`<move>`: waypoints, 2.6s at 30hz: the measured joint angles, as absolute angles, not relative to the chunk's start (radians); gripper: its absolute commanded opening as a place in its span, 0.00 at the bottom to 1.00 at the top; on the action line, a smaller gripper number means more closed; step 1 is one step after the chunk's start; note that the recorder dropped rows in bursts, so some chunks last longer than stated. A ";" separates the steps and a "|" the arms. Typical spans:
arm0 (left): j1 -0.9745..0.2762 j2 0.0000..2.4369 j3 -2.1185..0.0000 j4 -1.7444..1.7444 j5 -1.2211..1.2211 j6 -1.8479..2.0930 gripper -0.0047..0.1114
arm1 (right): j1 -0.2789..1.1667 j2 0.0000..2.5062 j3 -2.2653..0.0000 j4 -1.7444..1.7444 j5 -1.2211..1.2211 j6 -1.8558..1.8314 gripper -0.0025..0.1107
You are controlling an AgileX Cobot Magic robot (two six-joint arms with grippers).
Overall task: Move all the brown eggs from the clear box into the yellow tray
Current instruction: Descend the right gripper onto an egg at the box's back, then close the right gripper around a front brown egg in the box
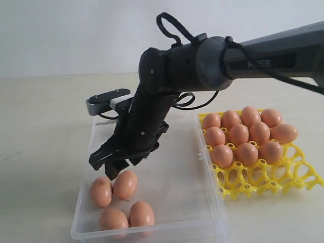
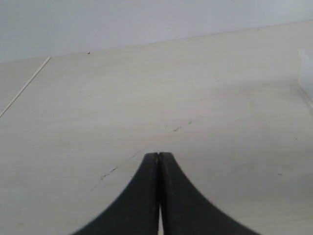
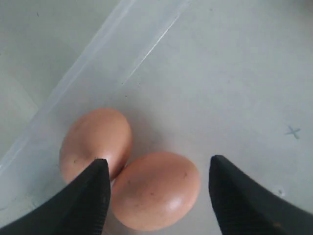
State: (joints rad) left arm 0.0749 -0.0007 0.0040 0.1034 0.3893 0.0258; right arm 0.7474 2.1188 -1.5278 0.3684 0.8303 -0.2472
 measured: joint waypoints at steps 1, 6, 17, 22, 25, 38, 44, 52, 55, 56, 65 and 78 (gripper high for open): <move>0.075 -0.001 0.004 0.103 0.389 0.026 0.04 | 0.756 2.132 -1.545 0.368 0.836 -0.243 0.54; 0.075 -0.001 0.004 0.103 0.389 0.026 0.04 | 0.788 2.167 -1.624 0.375 0.881 -0.241 0.54; 0.075 -0.001 0.004 0.103 0.389 0.026 0.04 | 0.793 2.181 -1.627 0.345 0.907 -0.196 0.54; 0.075 -0.001 0.004 0.103 0.389 0.026 0.04 | 0.793 2.181 -1.627 0.325 0.907 -0.186 0.53; 0.075 -0.001 0.004 0.103 0.389 0.026 0.04 | 0.793 2.181 -1.627 0.302 0.911 -0.174 0.53; 0.075 -0.001 0.004 0.103 0.389 0.026 0.04 | 0.793 2.181 -1.627 0.260 0.915 -0.127 0.53; 0.075 -0.001 0.004 0.103 0.389 0.026 0.04 | 0.793 2.196 -1.628 0.260 0.911 -0.107 0.52; 0.075 -0.001 0.004 0.103 0.389 0.026 0.04 | 0.789 2.228 -1.629 0.249 0.872 -0.090 0.52; 0.075 -0.001 0.004 0.103 0.389 0.026 0.04 | 0.789 2.248 -1.629 0.256 0.869 -0.089 0.52; 0.075 -0.001 0.004 0.103 0.389 0.026 0.04 | 0.789 2.253 -1.629 0.257 0.868 -0.087 0.52; 0.075 -0.001 0.004 0.103 0.389 0.026 0.04 | 0.789 2.253 -1.629 0.259 0.871 -0.087 0.52; 0.075 -0.001 0.004 0.103 0.389 0.026 0.04 | 0.785 2.232 -1.629 0.259 0.934 -0.086 0.52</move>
State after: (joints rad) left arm 0.0749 -0.0007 0.0040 0.1034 0.3893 0.0258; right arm 0.7845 2.2324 -1.6289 0.2591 0.9337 -0.0863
